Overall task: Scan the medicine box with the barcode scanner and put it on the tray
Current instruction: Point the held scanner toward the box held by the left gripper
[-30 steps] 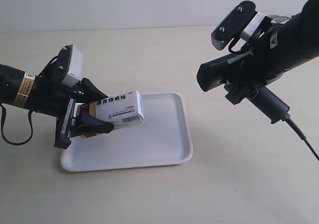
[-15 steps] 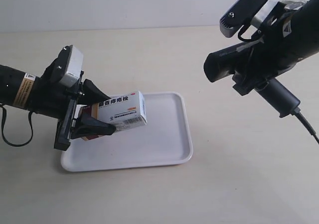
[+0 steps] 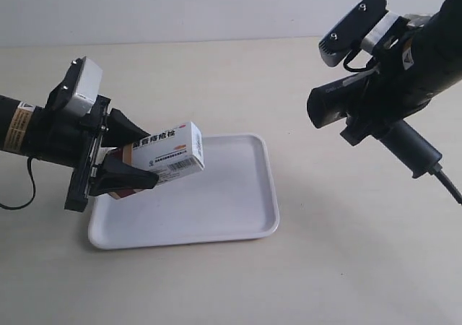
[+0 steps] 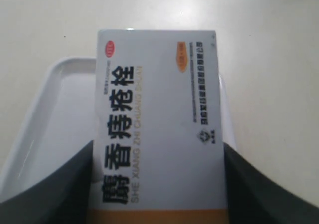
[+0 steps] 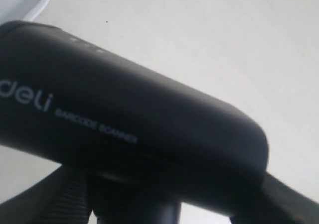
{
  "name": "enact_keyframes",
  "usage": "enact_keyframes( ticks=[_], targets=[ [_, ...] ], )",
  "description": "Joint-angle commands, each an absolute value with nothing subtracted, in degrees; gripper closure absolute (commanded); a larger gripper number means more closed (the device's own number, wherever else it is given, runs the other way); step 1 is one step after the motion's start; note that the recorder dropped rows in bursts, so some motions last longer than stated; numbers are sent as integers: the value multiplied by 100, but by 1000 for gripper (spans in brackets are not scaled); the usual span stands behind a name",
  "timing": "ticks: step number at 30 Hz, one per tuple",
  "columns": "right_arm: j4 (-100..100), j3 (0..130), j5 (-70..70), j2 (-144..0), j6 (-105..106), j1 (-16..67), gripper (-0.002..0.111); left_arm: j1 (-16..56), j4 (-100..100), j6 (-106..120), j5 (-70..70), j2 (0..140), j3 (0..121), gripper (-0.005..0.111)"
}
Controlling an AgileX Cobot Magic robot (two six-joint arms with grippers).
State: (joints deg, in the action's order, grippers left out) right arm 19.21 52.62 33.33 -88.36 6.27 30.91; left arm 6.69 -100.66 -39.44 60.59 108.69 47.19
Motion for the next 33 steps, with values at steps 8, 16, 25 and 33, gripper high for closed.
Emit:
enact_keyframes(
  ticks=[8, 16, 25, 33],
  targets=[
    [1866, 5291, 3027, -8718, 602, 3128, 108, 591, -9995, -3916, 6097, 10853, 4746, 107],
    [1782, 5291, 3275, -8233, 705, 3128, 108, 591, -9995, -3927, 6024, 10860, 4746, 107],
    [927, 5291, 3096, -8663, 1395, 3128, 108, 591, -9995, -3964, 6013, 10860, 4746, 107],
    [863, 5291, 2868, -8886, 1395, 3171, 108, 591, -9995, -4369, 5588, 10860, 4746, 107]
  ],
)
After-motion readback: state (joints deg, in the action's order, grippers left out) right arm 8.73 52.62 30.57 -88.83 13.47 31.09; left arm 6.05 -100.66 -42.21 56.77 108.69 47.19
